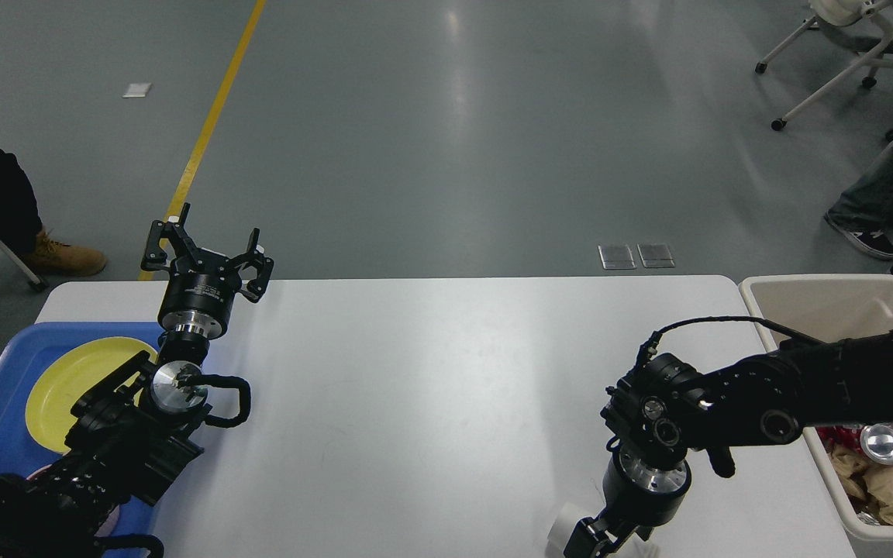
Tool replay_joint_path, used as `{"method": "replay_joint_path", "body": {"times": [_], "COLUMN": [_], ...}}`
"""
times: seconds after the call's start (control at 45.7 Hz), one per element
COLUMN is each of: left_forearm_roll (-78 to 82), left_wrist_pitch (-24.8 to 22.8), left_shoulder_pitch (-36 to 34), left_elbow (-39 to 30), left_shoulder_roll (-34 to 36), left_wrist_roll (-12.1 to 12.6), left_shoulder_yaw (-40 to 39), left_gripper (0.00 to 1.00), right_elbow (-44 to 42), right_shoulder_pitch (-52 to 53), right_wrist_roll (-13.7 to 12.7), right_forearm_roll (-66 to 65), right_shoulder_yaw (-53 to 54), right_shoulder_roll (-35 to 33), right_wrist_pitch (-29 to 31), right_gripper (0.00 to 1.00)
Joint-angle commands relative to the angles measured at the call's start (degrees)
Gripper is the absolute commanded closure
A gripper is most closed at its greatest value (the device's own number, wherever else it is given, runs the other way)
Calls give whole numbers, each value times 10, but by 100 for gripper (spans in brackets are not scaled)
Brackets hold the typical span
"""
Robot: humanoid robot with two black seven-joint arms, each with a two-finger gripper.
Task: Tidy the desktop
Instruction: 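Move the right gripper down toward the white paper cup, then close the right gripper on the white paper cup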
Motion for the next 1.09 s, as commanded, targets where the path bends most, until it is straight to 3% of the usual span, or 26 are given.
{"method": "replay_joint_path", "body": {"times": [0.0, 0.35, 0.723, 0.854, 0.985, 1.073], "left_forearm_roll": [0, 0, 0, 0, 0, 0], "left_wrist_pitch": [0, 0, 0, 0, 0, 0], "left_shoulder_pitch": [0, 0, 0, 0, 0, 0], "left_elbow": [0, 0, 0, 0, 0, 0], "left_shoulder_roll": [0, 0, 0, 0, 0, 0], "left_wrist_roll": [0, 0, 0, 0, 0, 0], "left_shoulder_yaw": [0, 0, 0, 0, 0, 0], "left_gripper": [4, 4, 4, 4, 4, 4], "right_elbow": [-21, -80, -81, -92, -101, -100], "right_shoulder_pitch": [-18, -64, -80, -87, -93, -93], "right_wrist_roll": [0, -1, -3, -4, -6, -14], "right_forearm_roll": [-5, -8, 4, 26, 31, 31], "right_shoulder_yaw": [0, 2, 12, 19, 16, 16], "right_shoulder_roll": [15, 38, 33, 32, 33, 33], "right_wrist_pitch": [0, -4, -18, -18, -15, -12], "right_gripper": [0, 0, 0, 21, 66, 83]}}
